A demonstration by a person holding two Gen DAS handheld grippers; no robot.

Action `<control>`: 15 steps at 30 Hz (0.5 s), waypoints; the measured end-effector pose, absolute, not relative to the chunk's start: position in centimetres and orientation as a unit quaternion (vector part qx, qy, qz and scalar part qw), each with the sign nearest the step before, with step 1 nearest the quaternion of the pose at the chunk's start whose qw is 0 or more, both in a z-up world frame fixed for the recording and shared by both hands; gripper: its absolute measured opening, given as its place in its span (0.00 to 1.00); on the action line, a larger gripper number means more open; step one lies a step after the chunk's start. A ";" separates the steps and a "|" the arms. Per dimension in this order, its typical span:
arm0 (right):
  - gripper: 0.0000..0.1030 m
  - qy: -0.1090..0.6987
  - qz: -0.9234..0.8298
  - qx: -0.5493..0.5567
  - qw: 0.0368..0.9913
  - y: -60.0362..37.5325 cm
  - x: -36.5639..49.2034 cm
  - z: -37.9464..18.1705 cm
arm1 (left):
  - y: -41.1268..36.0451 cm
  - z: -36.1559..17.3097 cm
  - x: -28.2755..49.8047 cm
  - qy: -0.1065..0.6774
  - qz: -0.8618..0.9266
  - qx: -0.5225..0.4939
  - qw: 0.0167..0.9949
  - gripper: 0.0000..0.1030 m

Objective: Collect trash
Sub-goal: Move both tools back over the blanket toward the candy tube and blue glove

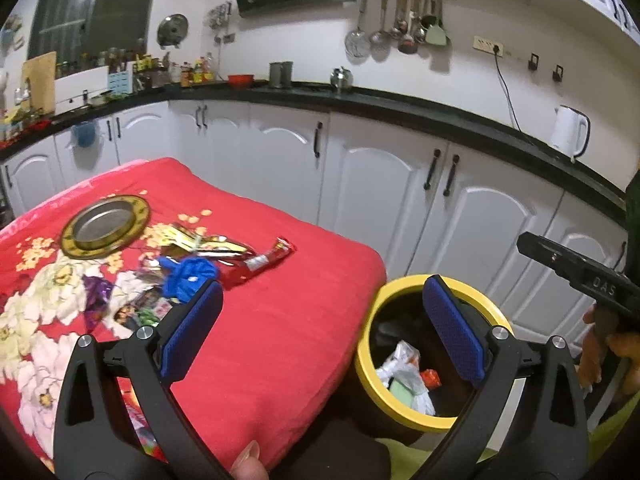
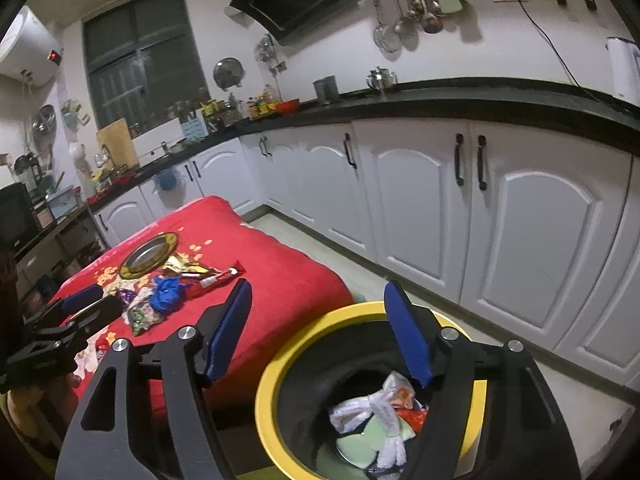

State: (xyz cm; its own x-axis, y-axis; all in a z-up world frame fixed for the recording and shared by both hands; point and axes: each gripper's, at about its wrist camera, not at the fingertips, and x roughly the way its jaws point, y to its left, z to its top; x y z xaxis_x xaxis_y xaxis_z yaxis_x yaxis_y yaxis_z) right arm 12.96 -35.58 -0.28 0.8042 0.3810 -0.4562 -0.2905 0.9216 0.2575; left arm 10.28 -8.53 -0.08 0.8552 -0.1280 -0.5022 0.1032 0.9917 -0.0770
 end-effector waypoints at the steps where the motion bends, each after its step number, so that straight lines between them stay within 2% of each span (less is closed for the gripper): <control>1: 0.66 0.257 0.181 0.086 0.945 -35.2 12.9 -0.2 | -8.3 0.0 10.2 0.260 -0.058 -0.024 0.964 0.89; 15: 0.70 0.257 0.242 0.062 0.933 -29.7 12.9 1.4 | -3.6 1.8 8.0 0.233 0.003 -0.041 0.972 0.89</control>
State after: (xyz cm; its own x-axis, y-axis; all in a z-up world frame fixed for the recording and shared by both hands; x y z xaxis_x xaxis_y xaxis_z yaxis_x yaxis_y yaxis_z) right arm 12.87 -29.73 1.37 0.7503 0.4843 -0.4500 -0.4203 0.8749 0.2408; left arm 8.00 -3.60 1.76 0.8915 -0.0127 -0.4529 -0.0256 0.9966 -0.0785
